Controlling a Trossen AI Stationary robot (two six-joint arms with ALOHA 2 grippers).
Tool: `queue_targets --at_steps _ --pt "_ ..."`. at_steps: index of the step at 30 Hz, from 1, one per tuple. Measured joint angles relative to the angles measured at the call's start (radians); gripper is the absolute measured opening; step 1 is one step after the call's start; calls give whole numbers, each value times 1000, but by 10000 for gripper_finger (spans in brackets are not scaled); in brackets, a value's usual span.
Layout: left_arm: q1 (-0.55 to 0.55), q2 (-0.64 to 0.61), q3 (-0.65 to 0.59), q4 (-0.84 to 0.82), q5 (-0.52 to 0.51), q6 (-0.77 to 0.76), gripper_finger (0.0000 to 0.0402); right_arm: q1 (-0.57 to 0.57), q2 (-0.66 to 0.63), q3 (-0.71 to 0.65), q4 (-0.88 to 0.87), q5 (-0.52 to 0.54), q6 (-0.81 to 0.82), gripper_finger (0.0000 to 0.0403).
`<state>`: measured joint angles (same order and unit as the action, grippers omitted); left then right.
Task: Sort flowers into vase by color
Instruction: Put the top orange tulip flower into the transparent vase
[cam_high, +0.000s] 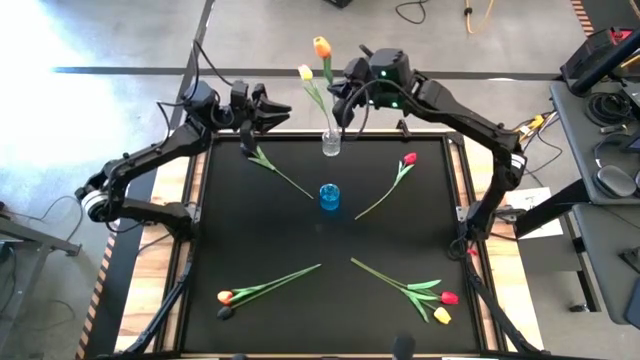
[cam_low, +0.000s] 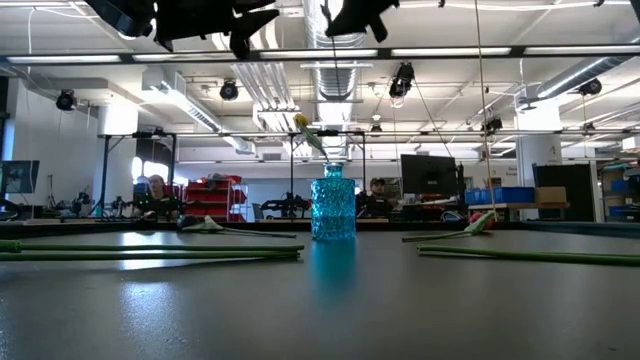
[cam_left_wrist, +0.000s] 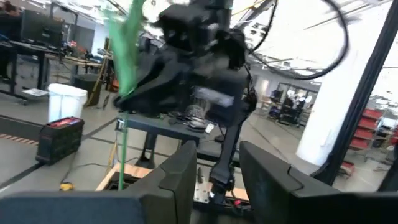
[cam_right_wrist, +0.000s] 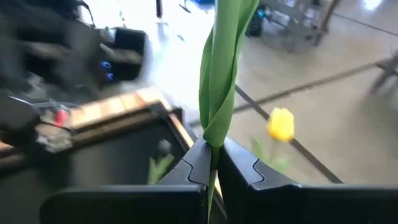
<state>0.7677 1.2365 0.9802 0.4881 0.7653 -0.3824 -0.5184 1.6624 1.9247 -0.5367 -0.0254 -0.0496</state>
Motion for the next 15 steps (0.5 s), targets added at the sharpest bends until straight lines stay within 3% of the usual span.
queue_targets --at_steps 6,15 --pt "-3 -58 -115 -25 -89 25 80 -58 0 -163 184 -57 -6 12" --pt "-13 -219 -364 35 -270 4 52 -93 2 -346 433 -50 -19 12"
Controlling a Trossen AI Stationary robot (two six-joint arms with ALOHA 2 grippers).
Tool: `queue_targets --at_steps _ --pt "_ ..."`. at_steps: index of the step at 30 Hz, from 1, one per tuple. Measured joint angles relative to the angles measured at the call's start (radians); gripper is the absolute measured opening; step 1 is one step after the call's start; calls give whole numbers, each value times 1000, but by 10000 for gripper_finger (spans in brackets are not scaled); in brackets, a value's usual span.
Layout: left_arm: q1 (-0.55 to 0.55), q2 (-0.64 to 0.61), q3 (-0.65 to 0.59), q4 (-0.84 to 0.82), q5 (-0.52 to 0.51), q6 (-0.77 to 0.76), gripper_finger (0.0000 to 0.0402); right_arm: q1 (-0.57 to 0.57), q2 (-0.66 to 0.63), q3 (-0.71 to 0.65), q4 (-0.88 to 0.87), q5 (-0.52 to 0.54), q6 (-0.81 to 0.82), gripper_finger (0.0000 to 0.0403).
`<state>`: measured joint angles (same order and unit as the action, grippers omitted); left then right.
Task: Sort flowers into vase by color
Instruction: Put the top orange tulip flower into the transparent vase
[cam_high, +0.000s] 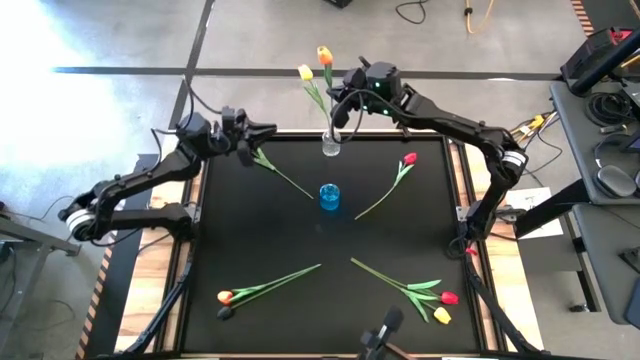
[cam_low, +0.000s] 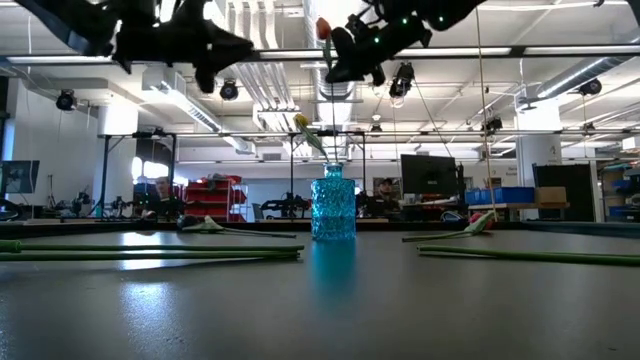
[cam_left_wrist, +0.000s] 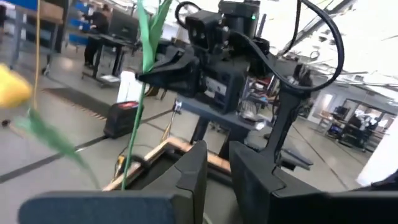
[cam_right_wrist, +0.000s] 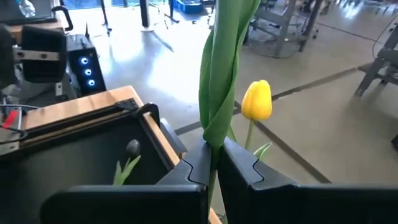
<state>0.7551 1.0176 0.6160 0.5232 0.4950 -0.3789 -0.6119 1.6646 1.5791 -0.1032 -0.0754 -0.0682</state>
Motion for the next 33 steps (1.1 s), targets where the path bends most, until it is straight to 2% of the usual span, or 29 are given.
queue_targets --at_steps 4,9,22,33 --pt "-1 -28 -69 -3 3 -30 41 -4 0 -63 93 17 1 12" --pt "5 -28 -74 0 1 1 39 -4 0 -114 174 44 -8 12" --pt "20 -15 -103 18 -59 31 39 -4 15 -162 201 74 -14 12" --pt "18 -3 -99 35 -58 7 39 -4 89 -162 251 76 -7 12"
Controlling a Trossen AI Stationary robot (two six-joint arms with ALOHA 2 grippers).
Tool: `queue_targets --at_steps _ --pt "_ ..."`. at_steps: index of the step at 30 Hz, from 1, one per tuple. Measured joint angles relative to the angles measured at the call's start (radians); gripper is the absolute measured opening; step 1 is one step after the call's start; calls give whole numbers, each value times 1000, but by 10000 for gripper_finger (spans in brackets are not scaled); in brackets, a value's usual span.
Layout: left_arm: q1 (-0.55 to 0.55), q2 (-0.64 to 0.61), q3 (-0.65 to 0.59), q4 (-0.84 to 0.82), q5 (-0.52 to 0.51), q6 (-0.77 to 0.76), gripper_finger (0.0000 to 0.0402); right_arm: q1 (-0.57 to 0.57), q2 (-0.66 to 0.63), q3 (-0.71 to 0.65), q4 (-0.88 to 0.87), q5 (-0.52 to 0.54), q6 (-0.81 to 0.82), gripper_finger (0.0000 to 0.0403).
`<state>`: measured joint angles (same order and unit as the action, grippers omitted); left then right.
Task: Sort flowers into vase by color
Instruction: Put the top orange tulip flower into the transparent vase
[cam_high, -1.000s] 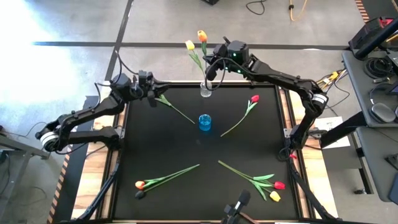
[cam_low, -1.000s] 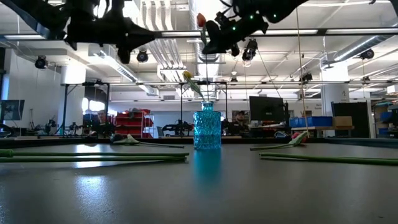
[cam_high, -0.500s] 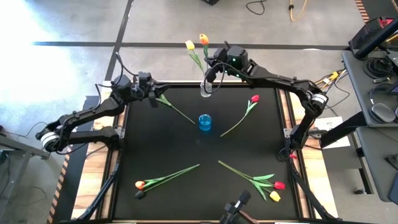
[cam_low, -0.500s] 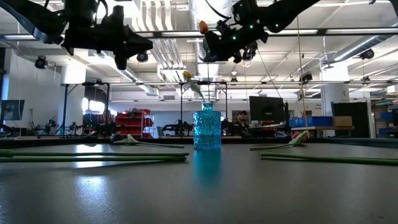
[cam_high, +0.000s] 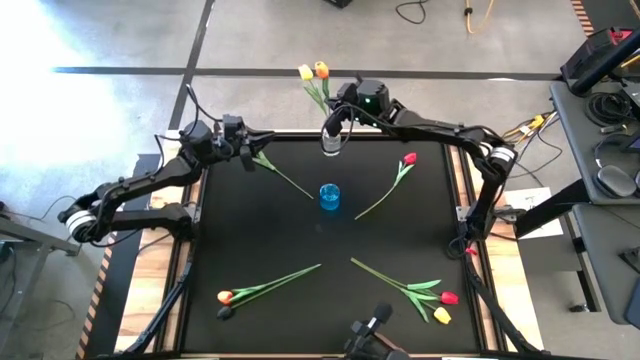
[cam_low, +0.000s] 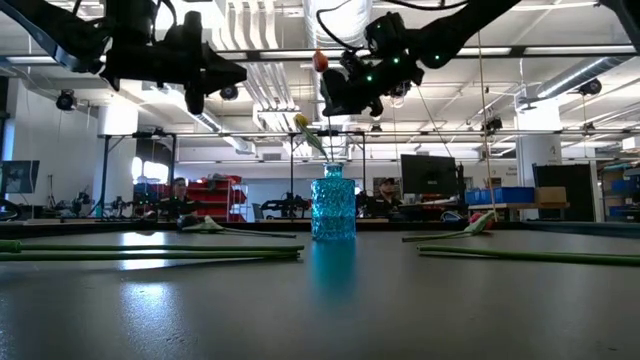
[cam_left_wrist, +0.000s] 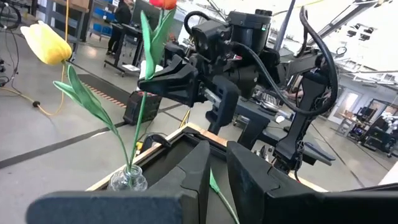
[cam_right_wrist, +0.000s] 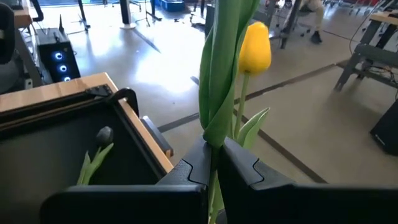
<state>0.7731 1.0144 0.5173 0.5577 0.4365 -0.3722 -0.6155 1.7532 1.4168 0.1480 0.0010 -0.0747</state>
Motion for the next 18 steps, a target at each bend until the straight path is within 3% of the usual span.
queue_targets --at_steps 10,13,18 --pt "-6 -2 9 -2 47 41 38 0 65 0 -1 7 27 12" --pt "-6 -2 9 -8 52 33 38 2 67 0 -1 66 57 15" --pt "-6 -2 9 -11 70 41 38 2 67 0 -22 87 61 47"
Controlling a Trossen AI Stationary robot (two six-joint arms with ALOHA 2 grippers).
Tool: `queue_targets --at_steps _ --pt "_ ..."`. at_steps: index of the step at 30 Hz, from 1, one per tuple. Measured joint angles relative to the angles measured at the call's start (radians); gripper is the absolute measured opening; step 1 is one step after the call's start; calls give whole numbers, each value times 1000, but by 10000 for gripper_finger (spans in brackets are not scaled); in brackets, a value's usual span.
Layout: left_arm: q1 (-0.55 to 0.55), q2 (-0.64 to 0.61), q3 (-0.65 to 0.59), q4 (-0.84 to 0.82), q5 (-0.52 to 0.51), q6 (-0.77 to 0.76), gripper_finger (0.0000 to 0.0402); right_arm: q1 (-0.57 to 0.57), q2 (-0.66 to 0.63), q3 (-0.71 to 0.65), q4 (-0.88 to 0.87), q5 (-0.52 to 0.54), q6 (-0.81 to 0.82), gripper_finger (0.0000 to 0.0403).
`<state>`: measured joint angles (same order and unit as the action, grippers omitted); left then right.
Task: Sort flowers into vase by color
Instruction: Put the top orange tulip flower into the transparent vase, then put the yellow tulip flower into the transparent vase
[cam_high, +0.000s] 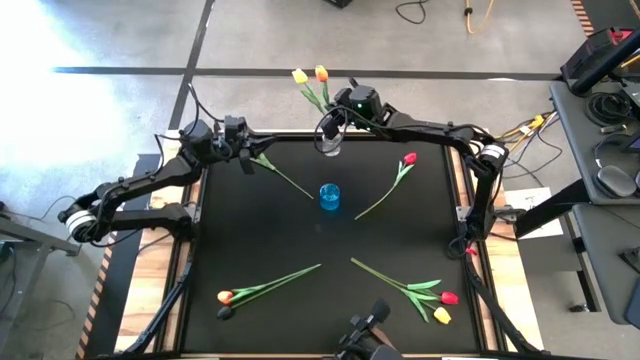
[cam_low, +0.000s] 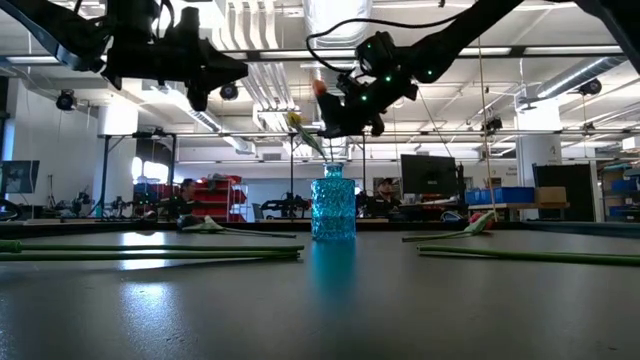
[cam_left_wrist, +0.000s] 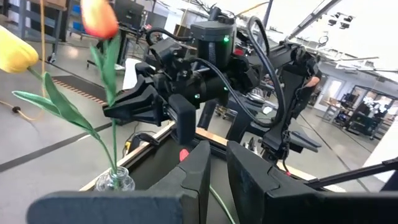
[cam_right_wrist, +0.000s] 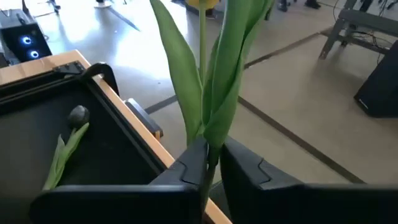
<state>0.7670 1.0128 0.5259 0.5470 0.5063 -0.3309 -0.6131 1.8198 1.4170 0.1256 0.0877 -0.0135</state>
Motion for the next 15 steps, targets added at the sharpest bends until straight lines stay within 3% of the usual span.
queue_targets --at_steps 9,15 --pt "1 -15 0 -27 4 5 38 27 -31 62 -178 3 94 150" --pt "1 -32 21 -83 71 -14 38 98 -129 118 -375 26 144 191"
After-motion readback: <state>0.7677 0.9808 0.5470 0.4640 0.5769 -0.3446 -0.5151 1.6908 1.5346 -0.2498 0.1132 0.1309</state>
